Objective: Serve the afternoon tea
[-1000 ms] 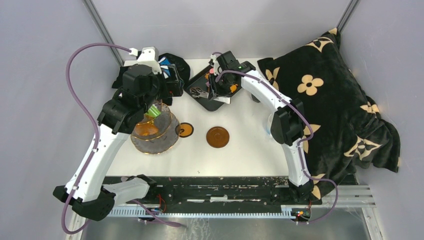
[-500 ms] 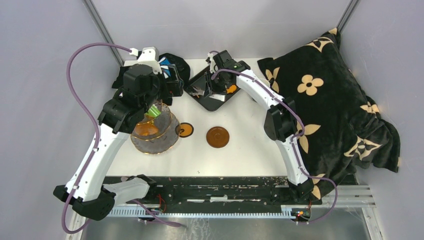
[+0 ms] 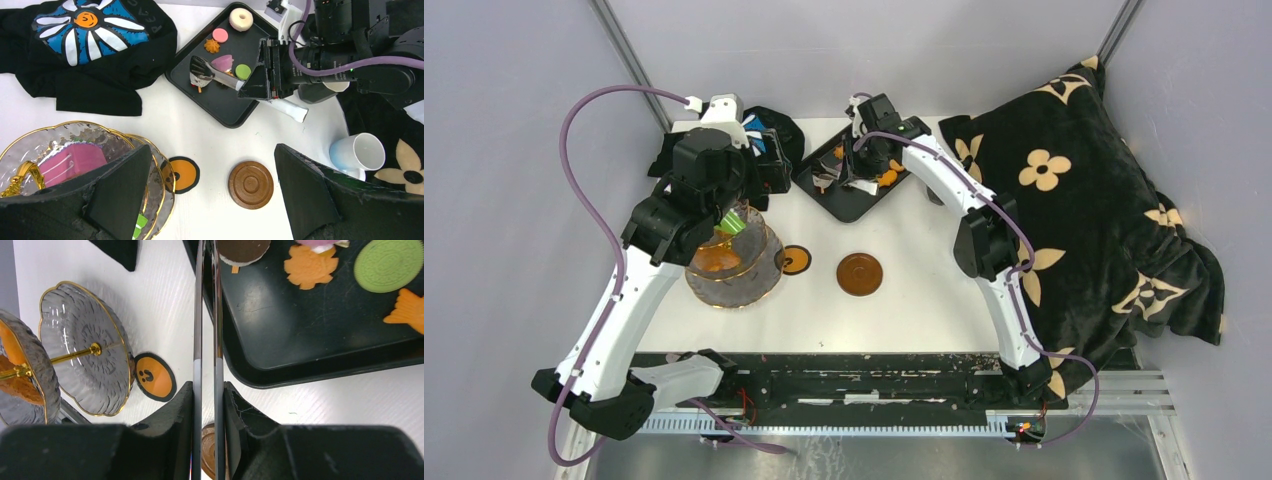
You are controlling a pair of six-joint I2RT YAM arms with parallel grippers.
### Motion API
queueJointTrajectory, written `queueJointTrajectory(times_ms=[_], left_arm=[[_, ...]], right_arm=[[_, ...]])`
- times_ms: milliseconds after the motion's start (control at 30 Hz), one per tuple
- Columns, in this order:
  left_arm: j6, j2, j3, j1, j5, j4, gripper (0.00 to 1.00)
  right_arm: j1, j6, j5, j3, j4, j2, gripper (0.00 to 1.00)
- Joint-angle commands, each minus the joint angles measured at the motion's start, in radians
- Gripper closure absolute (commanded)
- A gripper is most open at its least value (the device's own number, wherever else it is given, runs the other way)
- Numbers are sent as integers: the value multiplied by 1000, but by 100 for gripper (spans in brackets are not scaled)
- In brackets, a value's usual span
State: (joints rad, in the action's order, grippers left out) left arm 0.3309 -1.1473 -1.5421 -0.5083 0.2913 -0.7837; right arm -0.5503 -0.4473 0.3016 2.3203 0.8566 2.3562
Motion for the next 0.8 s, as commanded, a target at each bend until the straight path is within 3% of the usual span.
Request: queueJointTrajectory(times_ms=[0,400,767], left_arm=[[-68,3,-39,-3,22,12,1],[-72,0,-38,-3,21,12,1],[-70,0,-41,-3,10,17,1]], right_arm=[[22,-26,-13,35,-71,-8,87],[40,-8,-15,-58,-95,-63,88],[24,144,-157,-82,-3,-153,72]])
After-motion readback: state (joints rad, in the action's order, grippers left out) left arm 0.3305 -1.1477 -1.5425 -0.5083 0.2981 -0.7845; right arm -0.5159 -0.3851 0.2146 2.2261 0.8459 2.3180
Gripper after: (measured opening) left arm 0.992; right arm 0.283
